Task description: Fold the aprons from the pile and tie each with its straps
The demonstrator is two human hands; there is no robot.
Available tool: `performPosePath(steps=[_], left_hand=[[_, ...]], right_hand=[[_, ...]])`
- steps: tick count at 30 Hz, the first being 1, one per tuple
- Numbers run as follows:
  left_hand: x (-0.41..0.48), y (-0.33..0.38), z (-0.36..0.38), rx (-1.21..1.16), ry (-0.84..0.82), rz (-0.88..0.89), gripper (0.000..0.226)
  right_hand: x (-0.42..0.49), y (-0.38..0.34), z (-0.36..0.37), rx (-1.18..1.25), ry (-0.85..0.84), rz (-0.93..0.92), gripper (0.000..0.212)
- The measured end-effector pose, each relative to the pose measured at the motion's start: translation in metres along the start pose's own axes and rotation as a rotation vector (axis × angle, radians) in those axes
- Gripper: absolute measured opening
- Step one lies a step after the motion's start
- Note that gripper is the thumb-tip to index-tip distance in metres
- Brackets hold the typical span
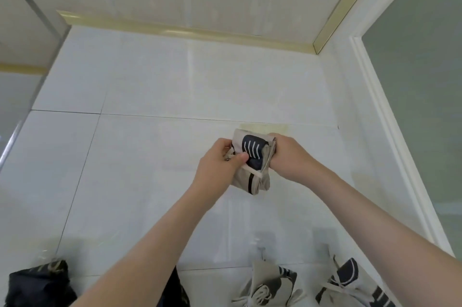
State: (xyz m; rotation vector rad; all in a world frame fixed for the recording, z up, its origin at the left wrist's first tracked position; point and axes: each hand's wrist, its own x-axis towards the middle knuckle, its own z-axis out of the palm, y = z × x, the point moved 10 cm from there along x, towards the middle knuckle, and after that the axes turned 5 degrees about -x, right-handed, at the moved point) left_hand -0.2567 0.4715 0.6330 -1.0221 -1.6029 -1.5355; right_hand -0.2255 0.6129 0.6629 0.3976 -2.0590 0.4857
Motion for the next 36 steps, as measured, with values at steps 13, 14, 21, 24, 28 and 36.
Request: performPosePath(steps=[13, 14, 21, 24, 28, 36], left_hand=[[0.100, -0.015, 0.052, -0.024, 0.040, -0.042, 0.023], [0.101, -0.016, 0.052, -0.003, 0.049, -0.044, 0.028], [0.089, -0.013, 0.052, 0.246, 0.123, -0.015, 0.032], [0.073, -0.020, 0.053, 0.280, 0.141, -0.039, 0.036], [0.047, -0.021, 0.055, 0.335, 0.119, -0.027, 0.036], [-0.001, -0.007, 0.051, 0.380, 0.107, -0.004, 0.035]], right_hand=[[0.080, 0.051, -0.045, -0.019, 0.122, 0.090, 0.023], [0.084, 0.057, -0.040, 0.036, 0.103, 0.107, 0.023], [0.077, 0.074, -0.005, 0.264, -0.063, 0.123, 0.022], [0.068, 0.075, -0.002, 0.351, -0.051, 0.120, 0.027], [0.047, 0.091, -0.002, 0.352, 0.144, 0.177, 0.025], [-0.026, 0.082, 0.004, 0.351, 0.512, 0.152, 0.031]])
